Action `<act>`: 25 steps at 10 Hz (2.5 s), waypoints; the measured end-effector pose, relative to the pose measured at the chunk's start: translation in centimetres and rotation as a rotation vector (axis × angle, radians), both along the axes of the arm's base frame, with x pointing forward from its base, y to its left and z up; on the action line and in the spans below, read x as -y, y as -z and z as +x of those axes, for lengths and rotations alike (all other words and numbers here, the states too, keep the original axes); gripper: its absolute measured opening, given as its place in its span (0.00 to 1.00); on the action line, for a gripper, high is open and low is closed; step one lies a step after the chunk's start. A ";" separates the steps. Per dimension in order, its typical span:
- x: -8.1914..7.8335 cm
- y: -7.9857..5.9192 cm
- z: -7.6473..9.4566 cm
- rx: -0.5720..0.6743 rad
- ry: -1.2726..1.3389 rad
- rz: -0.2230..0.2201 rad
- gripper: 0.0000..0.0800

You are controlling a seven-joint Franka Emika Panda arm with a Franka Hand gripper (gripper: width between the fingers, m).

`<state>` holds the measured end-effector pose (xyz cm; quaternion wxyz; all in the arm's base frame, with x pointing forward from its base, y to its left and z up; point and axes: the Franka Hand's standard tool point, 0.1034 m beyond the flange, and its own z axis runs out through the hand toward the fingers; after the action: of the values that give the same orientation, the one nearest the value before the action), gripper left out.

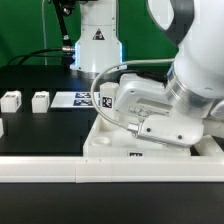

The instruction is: Assemble square table

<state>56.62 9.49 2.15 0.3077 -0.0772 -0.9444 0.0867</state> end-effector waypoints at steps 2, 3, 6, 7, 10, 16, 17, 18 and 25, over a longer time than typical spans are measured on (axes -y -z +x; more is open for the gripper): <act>0.0 0.0 0.0 0.000 0.000 0.000 0.81; 0.0 0.0 0.0 0.000 0.000 0.000 0.81; 0.4 -3.1 1.2 0.048 0.038 -0.010 0.81; 1.8 -6.1 1.4 0.078 0.044 -0.025 0.81; 9.1 -11.8 1.3 0.170 0.103 -0.106 0.81; 13.3 -11.2 -0.1 0.292 0.469 -0.303 0.81; 13.3 -11.2 -0.1 0.299 0.545 -0.343 0.81; 14.7 -11.3 -0.7 0.295 0.680 -0.362 0.81; 21.5 -12.3 -6.0 0.351 1.411 -0.676 0.81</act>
Offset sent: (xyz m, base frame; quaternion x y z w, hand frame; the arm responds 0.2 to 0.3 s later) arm 0.0000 0.0000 0.0000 0.0000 0.0000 0.0000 1.0000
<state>50.66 -11.99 14.41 0.0967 -0.7578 -0.6300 0.1396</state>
